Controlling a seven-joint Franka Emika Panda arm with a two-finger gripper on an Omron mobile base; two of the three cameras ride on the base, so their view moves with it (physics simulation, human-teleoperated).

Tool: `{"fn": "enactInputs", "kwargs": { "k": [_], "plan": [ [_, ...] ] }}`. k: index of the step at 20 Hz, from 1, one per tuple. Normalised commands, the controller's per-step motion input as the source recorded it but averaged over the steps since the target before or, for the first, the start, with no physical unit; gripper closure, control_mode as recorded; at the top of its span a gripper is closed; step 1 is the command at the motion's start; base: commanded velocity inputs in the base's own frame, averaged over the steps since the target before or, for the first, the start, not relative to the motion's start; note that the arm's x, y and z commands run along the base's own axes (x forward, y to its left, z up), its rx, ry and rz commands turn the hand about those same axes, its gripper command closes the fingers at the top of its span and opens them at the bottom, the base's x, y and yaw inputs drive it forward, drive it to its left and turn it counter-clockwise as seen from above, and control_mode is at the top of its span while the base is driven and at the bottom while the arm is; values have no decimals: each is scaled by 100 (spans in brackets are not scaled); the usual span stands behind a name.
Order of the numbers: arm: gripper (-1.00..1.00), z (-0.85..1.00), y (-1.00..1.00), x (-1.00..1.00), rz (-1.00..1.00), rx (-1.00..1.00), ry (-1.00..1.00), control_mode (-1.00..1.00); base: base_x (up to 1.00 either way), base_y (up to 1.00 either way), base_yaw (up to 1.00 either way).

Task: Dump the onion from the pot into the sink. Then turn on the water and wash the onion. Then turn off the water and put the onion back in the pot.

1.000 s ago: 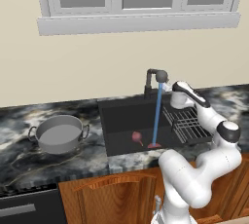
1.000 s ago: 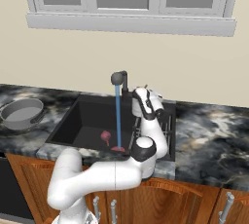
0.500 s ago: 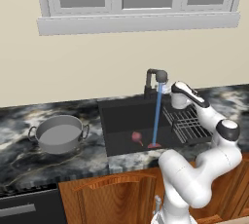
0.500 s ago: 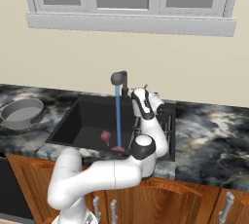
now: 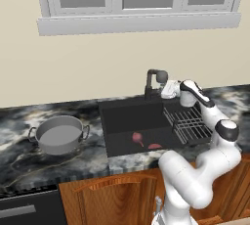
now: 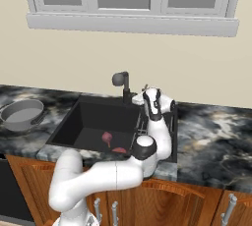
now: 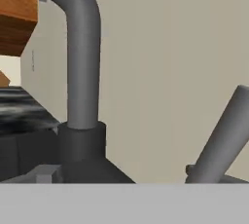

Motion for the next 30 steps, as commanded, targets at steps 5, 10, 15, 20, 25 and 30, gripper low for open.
{"fn": "enactInputs", "kwargs": {
  "k": [5,10,15,20,25,30],
  "plan": [
    [-100,0,59,18,41,-24,0,-100,0,0,0],
    [-100,-1,-26,27,14,-6,1,-100,0,0,0],
    [-100,0,-85,1,0,0,8,-100,0,0,0],
    [-100,28,-8,-71,-2,-5,-1,-100,0,0,0],
    [-100,63,0,-100,-4,-33,-3,-100,0,0,0],
    [-100,89,0,-100,0,-46,-3,-100,0,0,0]
  ]
}}
